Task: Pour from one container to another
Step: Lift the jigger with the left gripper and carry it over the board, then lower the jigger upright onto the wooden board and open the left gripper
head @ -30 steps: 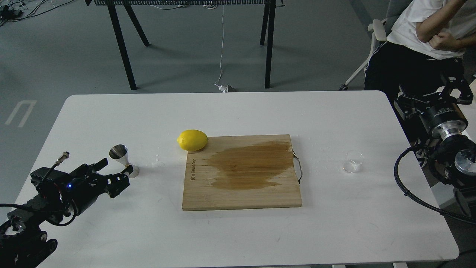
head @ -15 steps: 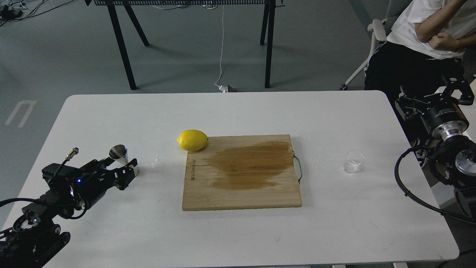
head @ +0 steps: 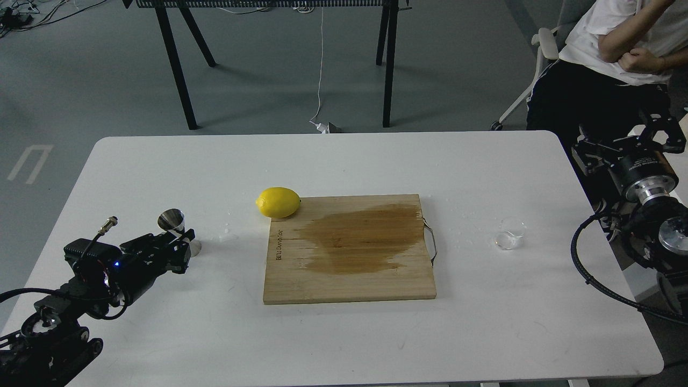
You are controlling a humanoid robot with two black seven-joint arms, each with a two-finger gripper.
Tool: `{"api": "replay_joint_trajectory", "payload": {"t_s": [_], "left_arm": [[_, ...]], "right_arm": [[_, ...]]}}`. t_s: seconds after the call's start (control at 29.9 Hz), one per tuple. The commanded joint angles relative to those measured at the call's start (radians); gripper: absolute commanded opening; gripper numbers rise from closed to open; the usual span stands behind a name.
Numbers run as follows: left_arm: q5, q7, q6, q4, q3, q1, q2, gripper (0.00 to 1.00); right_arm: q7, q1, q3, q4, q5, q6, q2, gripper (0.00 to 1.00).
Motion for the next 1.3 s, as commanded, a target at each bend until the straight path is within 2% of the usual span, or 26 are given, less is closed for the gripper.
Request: {"api": "replay_joint_trajectory", "payload": {"t_s": [0.0, 0.1, 0.37, 0.6, 0.77, 0.9, 1.07, 1.14, 1.27], "left_arm": [[0.0, 0.005, 0.009, 0.0, 0.007, 0.0, 0.001, 0.19], [0.002, 0.005, 0.009, -0.001, 0.01, 0.0, 0.001, 0.08], [0.0, 0.002, 0.05, -0.058, 0.007, -0.024, 0.023, 0.07], [0.003, 0.008, 0.042, -0.222, 0.008, -0.147, 0.117, 0.08], [0.08, 0.009, 0.026, -0.238, 0.01, -0.268, 0.105, 0.07], [0.161, 0.009, -0.022, -0.238, 0.086, -0.39, 0.005, 0.07], [0.161, 0.018, -0.07, -0.239, 0.269, -0.483, -0.134, 0.07], [0.161, 0.034, -0.08, -0.221, 0.313, -0.495, -0.192, 0.07], [0.161, 0.035, -0.082, -0.152, 0.329, -0.483, -0.301, 0.07]], "right_arm": [[0.0, 0.004, 0.0, -0.018, -0.004, 0.0, 0.0, 1.0], [0.0, 0.004, 0.0, -0.018, -0.004, 0.0, 0.0, 1.0], [0.0, 0.007, -0.001, -0.018, -0.004, 0.0, 0.0, 1.0], [-0.001, 0.007, -0.001, -0.018, -0.004, 0.0, -0.001, 1.0], [-0.001, 0.001, 0.0, -0.015, -0.004, 0.0, -0.017, 1.0], [-0.001, -0.002, 0.0, -0.015, -0.004, 0.0, -0.028, 1.0], [-0.001, -0.002, 0.002, -0.018, -0.004, 0.0, -0.031, 1.0], [-0.001, -0.002, 0.002, -0.018, -0.004, 0.0, -0.031, 1.0], [-0.001, -0.002, 0.0, -0.017, -0.004, 0.0, -0.029, 1.0]]}}
